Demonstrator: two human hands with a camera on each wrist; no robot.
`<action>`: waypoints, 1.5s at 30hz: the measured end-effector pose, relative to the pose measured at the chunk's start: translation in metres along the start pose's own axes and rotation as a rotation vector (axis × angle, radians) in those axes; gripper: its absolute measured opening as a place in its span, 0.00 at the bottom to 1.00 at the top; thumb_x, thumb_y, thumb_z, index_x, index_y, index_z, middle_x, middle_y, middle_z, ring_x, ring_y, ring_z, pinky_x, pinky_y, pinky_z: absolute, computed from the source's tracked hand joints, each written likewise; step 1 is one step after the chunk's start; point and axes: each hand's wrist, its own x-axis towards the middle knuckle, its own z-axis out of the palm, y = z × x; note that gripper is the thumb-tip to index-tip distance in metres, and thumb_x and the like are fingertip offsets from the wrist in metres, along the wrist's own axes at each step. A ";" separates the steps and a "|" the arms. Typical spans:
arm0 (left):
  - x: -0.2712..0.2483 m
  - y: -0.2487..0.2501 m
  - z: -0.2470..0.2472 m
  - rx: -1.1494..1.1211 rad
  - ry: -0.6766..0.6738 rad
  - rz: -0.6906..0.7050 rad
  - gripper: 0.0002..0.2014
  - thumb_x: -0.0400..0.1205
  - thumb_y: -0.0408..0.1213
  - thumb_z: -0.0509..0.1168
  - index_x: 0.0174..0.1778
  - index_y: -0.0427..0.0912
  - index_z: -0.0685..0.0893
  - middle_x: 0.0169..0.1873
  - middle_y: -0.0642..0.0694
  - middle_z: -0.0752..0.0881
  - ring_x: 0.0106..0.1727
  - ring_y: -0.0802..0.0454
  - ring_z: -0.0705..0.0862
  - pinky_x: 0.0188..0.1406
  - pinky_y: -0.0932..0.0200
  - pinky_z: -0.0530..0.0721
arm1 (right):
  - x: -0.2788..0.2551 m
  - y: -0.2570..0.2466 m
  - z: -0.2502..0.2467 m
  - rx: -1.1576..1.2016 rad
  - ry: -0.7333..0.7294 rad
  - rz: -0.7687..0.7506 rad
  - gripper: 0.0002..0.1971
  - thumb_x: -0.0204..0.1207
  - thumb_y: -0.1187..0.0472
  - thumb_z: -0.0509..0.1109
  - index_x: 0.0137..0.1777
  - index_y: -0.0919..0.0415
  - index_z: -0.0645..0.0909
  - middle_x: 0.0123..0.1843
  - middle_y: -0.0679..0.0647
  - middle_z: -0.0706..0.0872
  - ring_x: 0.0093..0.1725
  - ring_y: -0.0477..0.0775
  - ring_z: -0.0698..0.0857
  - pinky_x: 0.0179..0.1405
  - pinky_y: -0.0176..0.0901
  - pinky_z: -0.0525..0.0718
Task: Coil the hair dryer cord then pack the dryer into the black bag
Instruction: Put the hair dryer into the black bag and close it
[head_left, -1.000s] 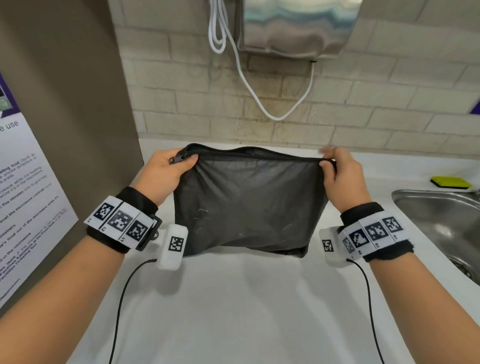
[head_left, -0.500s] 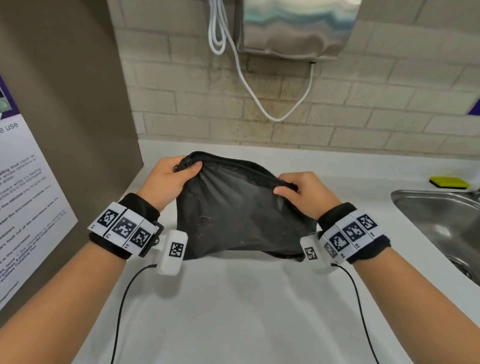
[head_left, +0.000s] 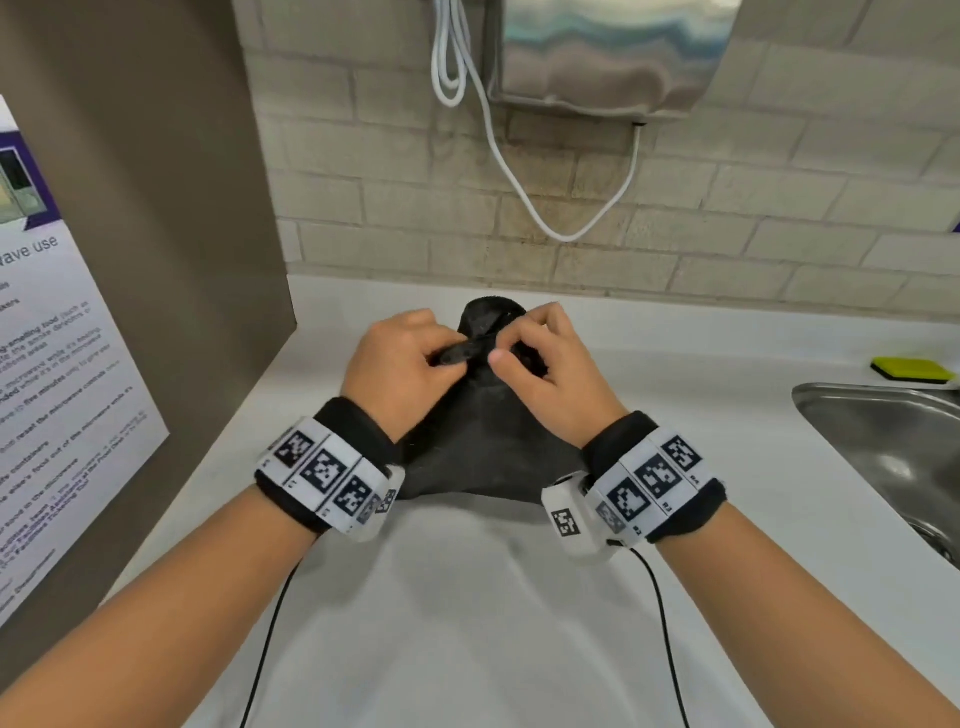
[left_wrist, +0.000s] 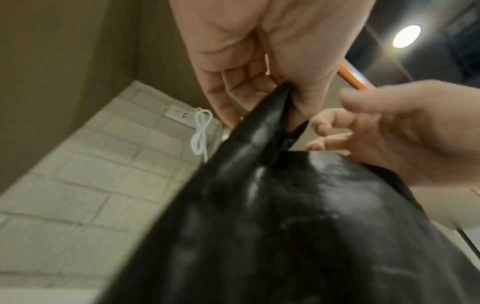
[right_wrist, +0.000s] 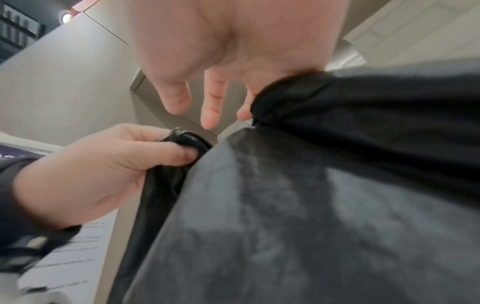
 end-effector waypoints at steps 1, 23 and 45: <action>-0.001 0.002 0.002 0.060 -0.028 0.045 0.11 0.69 0.42 0.64 0.34 0.40 0.89 0.25 0.43 0.80 0.28 0.47 0.79 0.28 0.55 0.78 | -0.001 -0.001 0.004 -0.003 -0.003 0.019 0.18 0.67 0.40 0.60 0.41 0.55 0.80 0.46 0.50 0.70 0.50 0.49 0.74 0.57 0.30 0.72; -0.008 -0.007 -0.010 -0.101 -0.197 0.083 0.16 0.80 0.41 0.59 0.51 0.36 0.88 0.34 0.48 0.82 0.39 0.61 0.78 0.41 0.79 0.73 | 0.002 0.010 -0.009 -0.009 0.011 0.143 0.14 0.78 0.67 0.61 0.32 0.55 0.68 0.38 0.46 0.69 0.37 0.41 0.71 0.40 0.19 0.69; 0.015 0.009 0.002 -0.024 -0.335 -0.013 0.20 0.74 0.59 0.58 0.46 0.51 0.89 0.44 0.54 0.91 0.47 0.52 0.87 0.53 0.51 0.83 | -0.015 0.045 -0.039 0.003 0.126 0.185 0.09 0.78 0.68 0.59 0.36 0.59 0.71 0.42 0.56 0.76 0.37 0.46 0.72 0.41 0.34 0.70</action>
